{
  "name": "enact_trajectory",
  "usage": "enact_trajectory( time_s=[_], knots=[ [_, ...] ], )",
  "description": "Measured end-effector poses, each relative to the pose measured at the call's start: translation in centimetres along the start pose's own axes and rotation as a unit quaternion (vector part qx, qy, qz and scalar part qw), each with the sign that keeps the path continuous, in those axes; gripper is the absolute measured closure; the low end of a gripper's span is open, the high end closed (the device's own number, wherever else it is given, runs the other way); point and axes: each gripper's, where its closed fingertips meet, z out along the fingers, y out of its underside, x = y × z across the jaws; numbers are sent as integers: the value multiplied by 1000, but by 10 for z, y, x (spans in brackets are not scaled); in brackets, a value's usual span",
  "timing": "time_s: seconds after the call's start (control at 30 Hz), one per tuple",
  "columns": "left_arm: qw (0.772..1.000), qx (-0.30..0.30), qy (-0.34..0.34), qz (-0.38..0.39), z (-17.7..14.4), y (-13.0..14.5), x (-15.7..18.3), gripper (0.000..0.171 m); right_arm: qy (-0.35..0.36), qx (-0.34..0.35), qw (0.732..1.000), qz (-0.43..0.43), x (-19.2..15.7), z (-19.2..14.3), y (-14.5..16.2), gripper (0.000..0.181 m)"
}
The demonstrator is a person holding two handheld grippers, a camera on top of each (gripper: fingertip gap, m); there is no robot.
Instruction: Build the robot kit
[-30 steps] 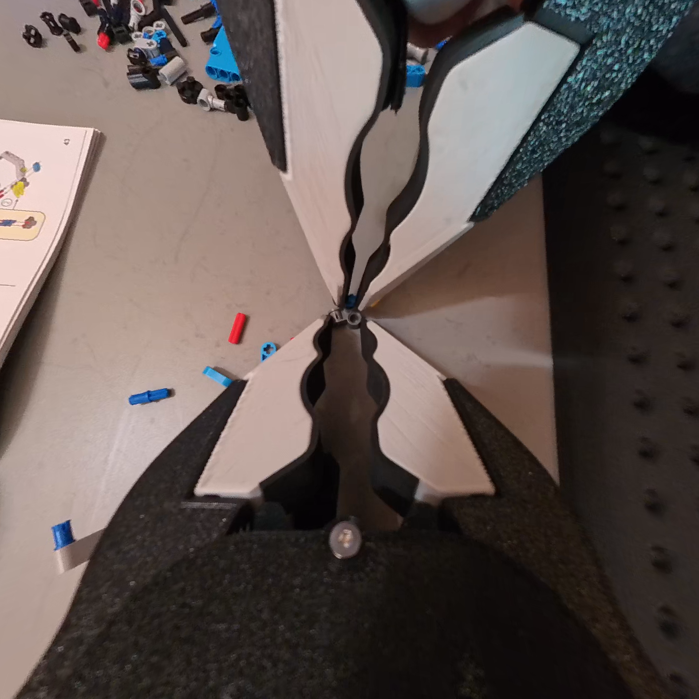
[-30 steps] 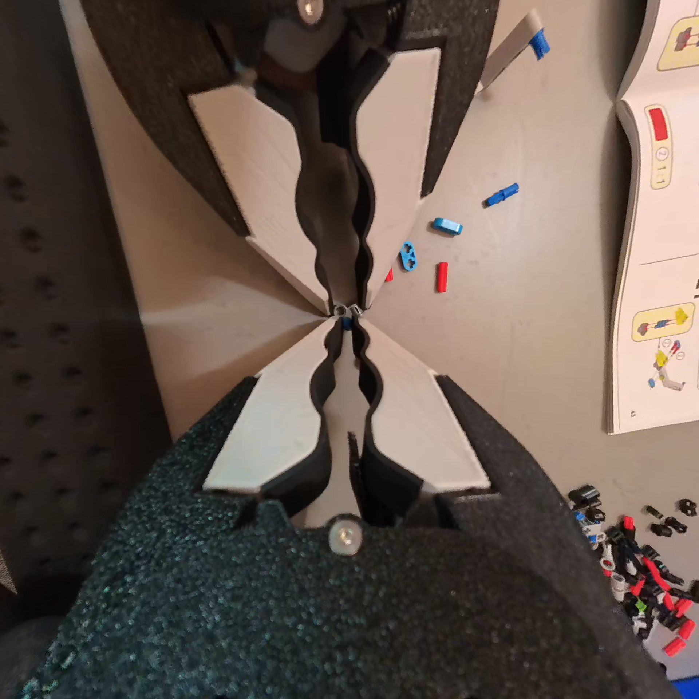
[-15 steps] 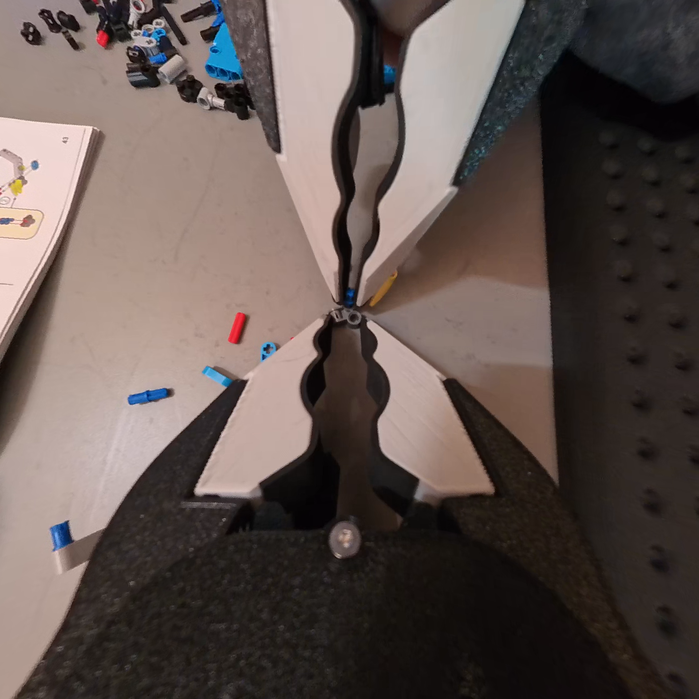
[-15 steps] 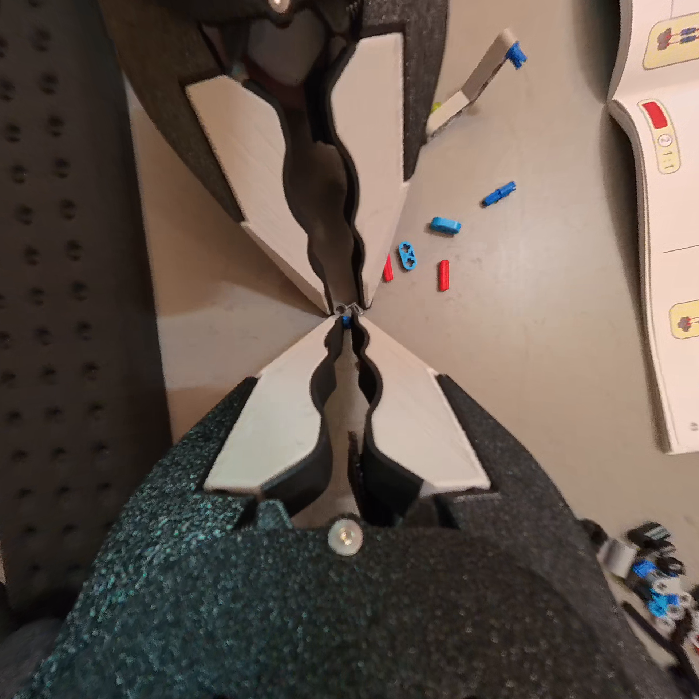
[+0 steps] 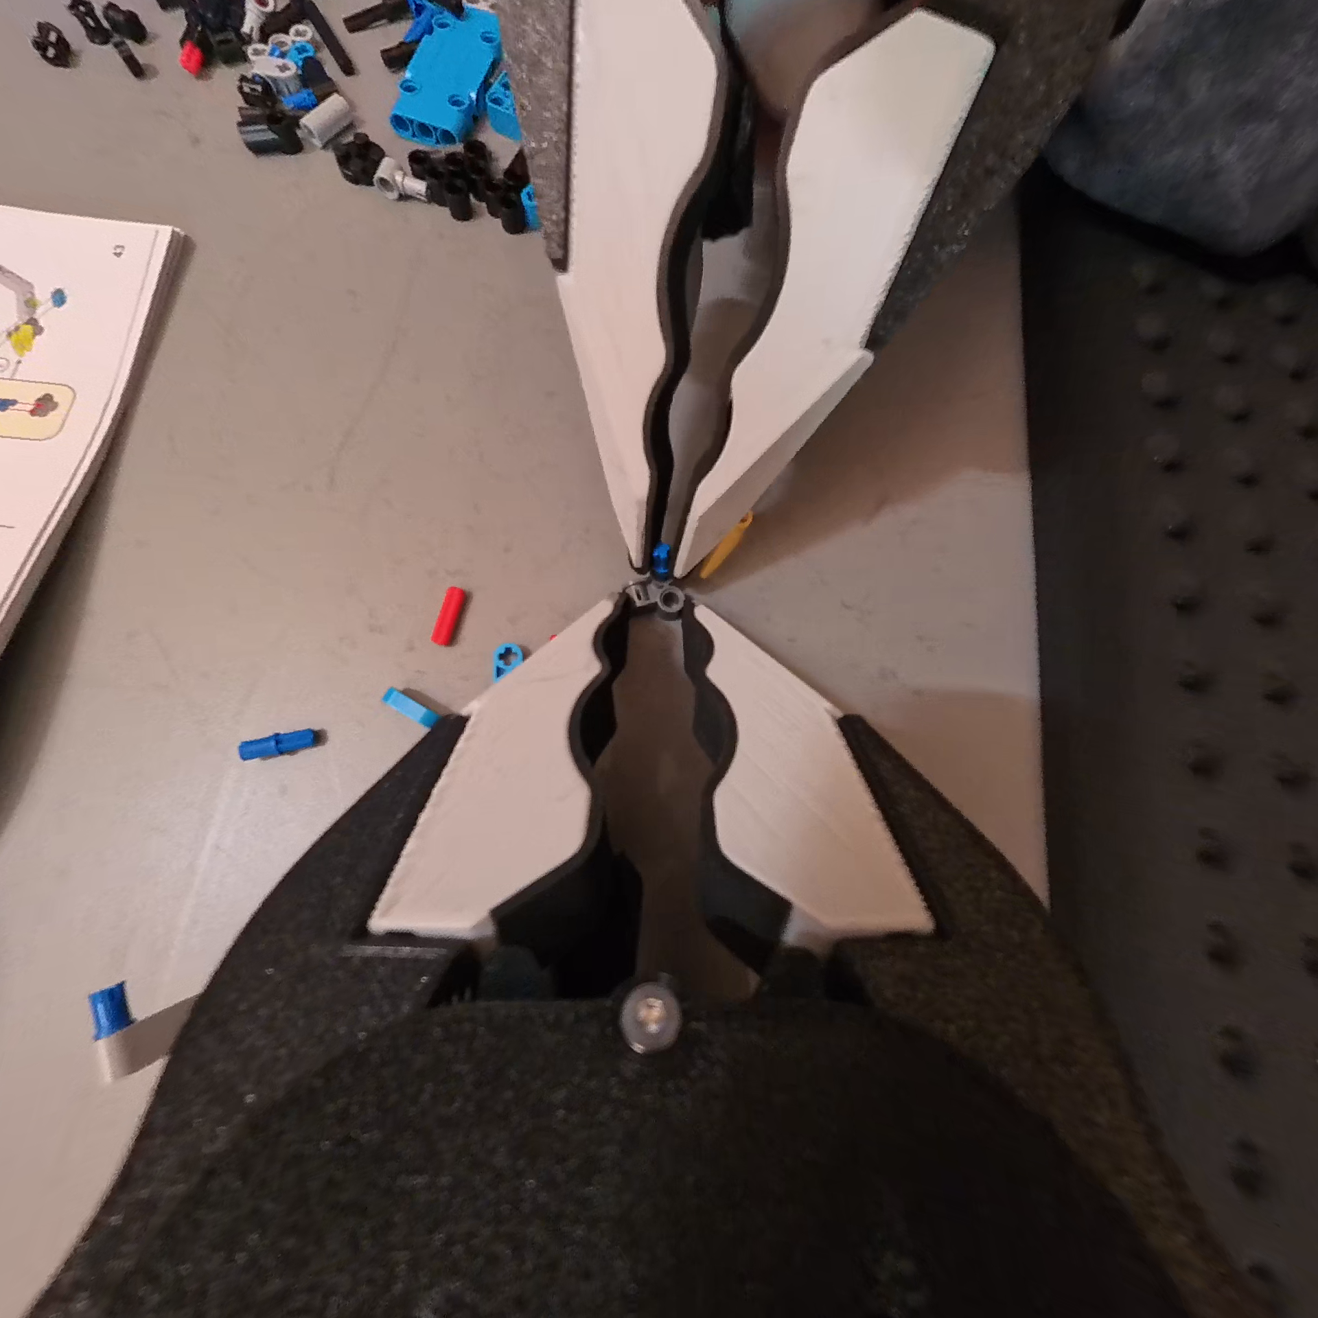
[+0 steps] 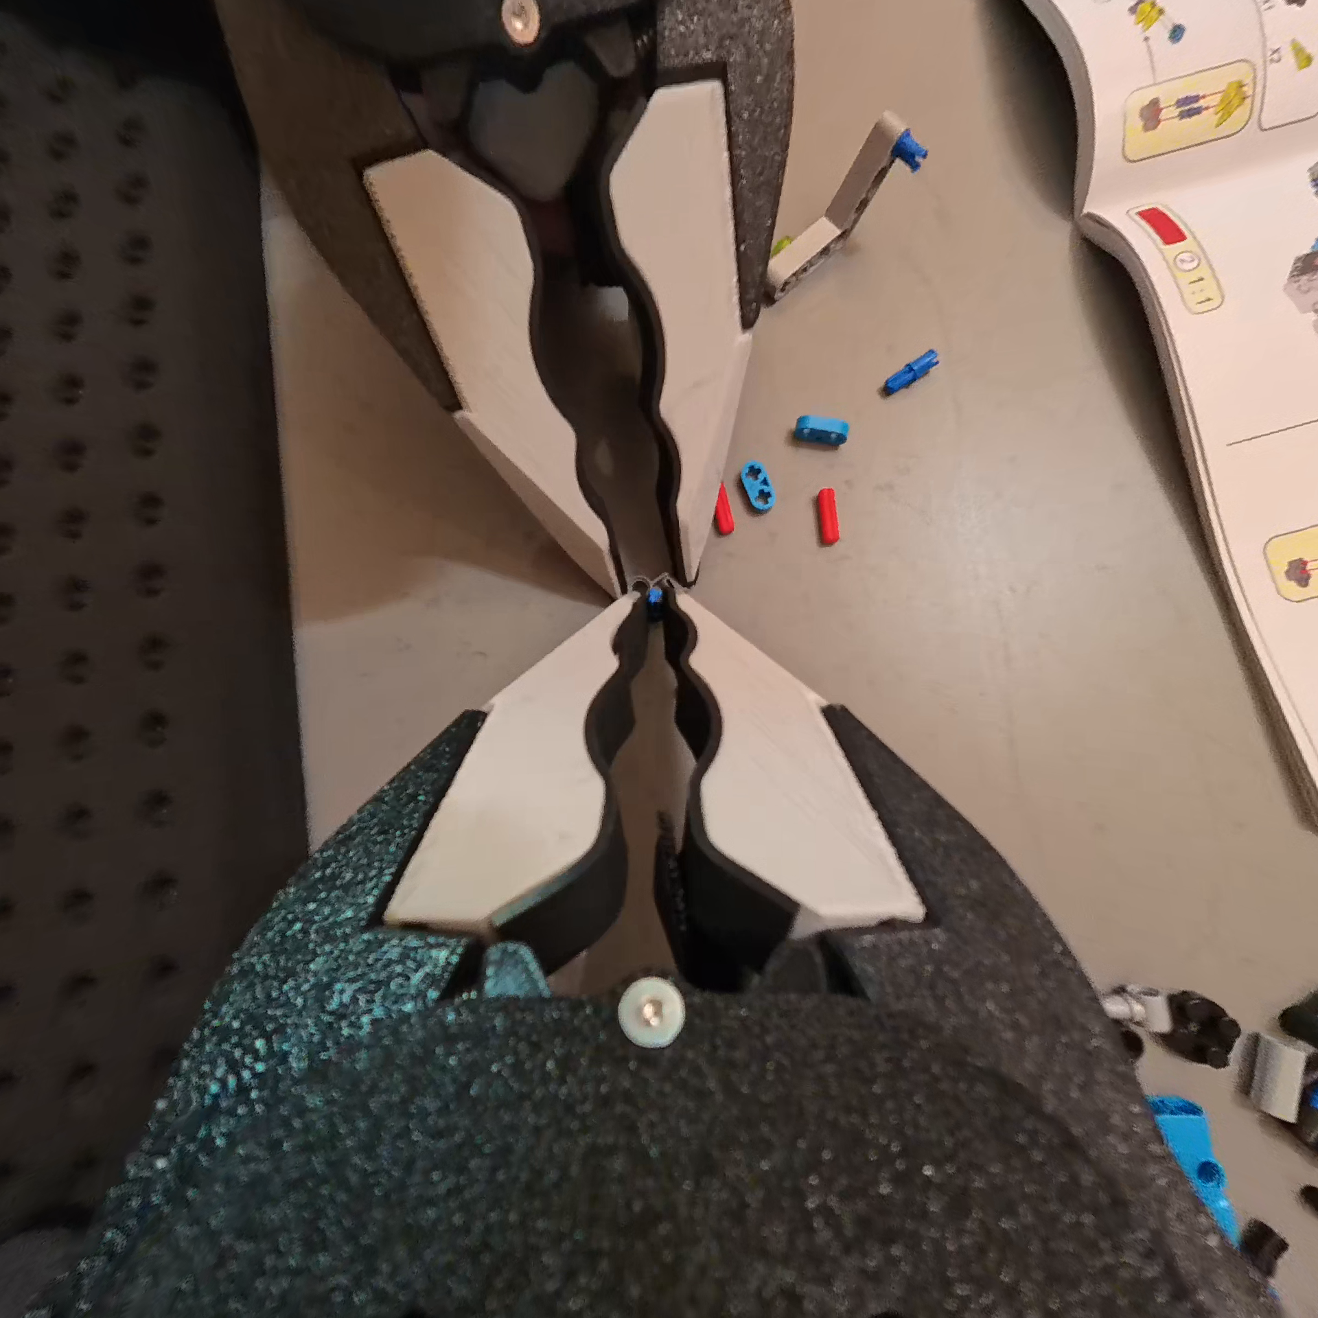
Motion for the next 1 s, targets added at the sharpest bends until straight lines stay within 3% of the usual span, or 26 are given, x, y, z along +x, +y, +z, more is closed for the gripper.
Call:
enact_trajectory(
  time_s=[0.27,1.0],
  knots=[
    [1000,1,2,0,-1,-1,1,157,-13,21,998,49,1,0,-1,176],
    [1000,-2,16,17,-3,3,6,157,17,3,1000,19,-8,0,8,172]
  ],
)
